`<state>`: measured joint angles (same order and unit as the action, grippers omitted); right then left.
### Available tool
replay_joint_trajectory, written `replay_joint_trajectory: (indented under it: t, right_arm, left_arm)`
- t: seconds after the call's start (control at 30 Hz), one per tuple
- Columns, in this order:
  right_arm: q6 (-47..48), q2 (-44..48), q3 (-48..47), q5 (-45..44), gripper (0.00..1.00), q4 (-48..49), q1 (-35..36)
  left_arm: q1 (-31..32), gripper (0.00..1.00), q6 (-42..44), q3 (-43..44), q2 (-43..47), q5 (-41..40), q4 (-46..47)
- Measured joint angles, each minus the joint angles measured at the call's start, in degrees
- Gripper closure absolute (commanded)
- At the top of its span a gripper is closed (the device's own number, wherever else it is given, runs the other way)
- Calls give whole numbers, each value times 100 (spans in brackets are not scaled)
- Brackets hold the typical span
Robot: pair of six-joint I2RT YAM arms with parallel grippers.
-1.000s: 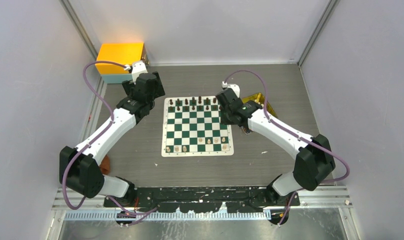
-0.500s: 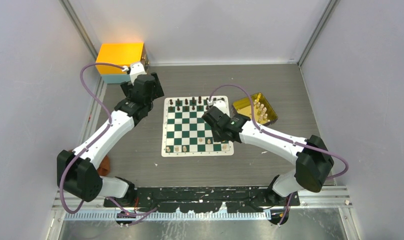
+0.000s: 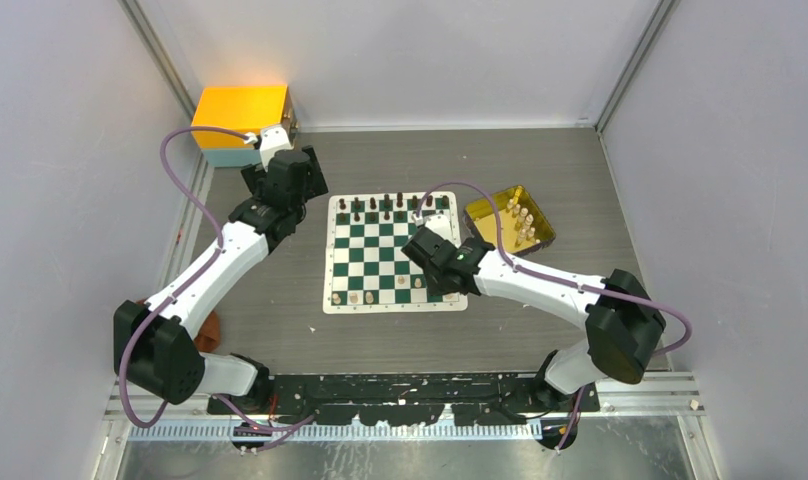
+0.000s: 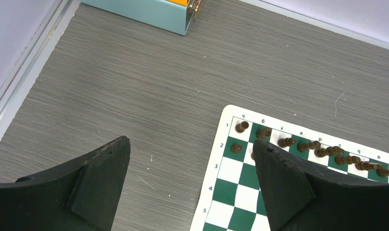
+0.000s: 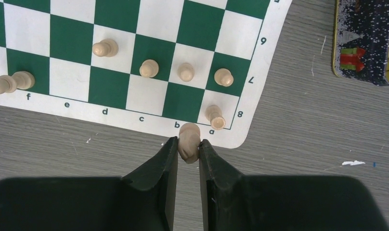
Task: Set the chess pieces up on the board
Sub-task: Place the chess piece on the chessboard.
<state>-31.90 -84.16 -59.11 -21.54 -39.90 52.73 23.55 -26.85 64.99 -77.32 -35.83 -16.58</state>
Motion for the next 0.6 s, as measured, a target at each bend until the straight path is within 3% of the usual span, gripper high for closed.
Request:
replay_joint_trajectory:
  t: [0.6]
  right_arm:
    - [-17,-374,382,140,100,551,20]
  left_arm:
    - [0,2,2,0,0,2,-2]
